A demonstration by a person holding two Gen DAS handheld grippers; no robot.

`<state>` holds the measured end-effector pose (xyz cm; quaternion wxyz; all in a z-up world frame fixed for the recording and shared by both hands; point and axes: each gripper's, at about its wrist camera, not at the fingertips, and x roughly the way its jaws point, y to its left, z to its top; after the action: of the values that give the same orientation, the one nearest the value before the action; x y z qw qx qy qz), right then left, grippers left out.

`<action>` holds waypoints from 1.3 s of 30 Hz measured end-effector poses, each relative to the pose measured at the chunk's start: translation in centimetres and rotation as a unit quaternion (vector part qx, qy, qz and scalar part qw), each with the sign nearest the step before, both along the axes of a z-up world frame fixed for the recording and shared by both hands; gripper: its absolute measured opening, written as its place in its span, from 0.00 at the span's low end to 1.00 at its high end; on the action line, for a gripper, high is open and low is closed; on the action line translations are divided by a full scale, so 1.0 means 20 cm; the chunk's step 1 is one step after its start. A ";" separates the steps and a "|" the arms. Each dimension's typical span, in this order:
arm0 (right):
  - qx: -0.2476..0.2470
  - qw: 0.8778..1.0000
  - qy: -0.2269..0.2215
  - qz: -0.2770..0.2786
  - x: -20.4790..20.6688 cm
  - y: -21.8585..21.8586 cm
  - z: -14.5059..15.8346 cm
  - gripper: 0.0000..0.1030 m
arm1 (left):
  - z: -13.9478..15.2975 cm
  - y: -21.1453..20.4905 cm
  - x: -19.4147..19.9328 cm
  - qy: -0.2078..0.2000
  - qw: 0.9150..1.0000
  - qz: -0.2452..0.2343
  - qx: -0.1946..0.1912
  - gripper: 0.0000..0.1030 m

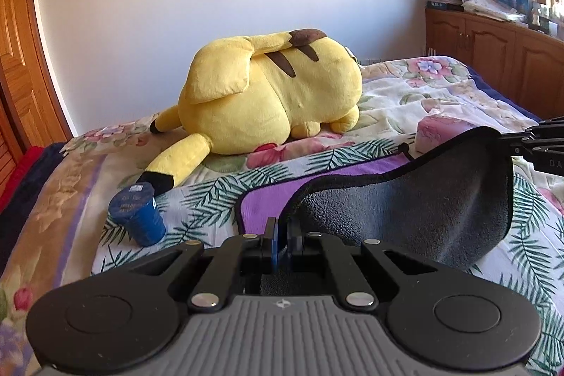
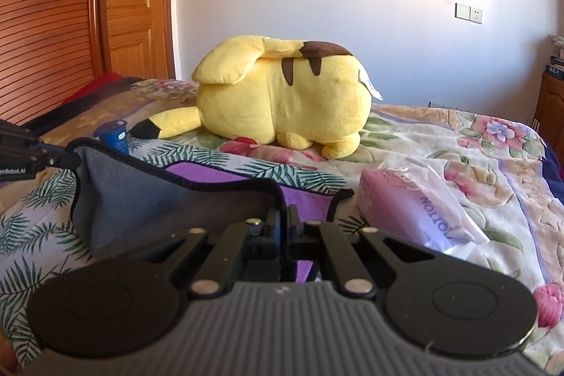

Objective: Fold towel

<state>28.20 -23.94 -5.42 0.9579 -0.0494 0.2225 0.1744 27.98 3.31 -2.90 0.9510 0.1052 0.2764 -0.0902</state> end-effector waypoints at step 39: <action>-0.014 0.999 0.028 -0.019 0.55 -0.01 -0.29 0.04 | -0.36 0.00 0.66 0.015 0.998 0.061 0.009 0.05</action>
<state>39.22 -24.11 -11.13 0.9538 -0.0540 0.2523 0.1538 41.11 3.38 -10.19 0.9495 0.0949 0.2973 -0.0311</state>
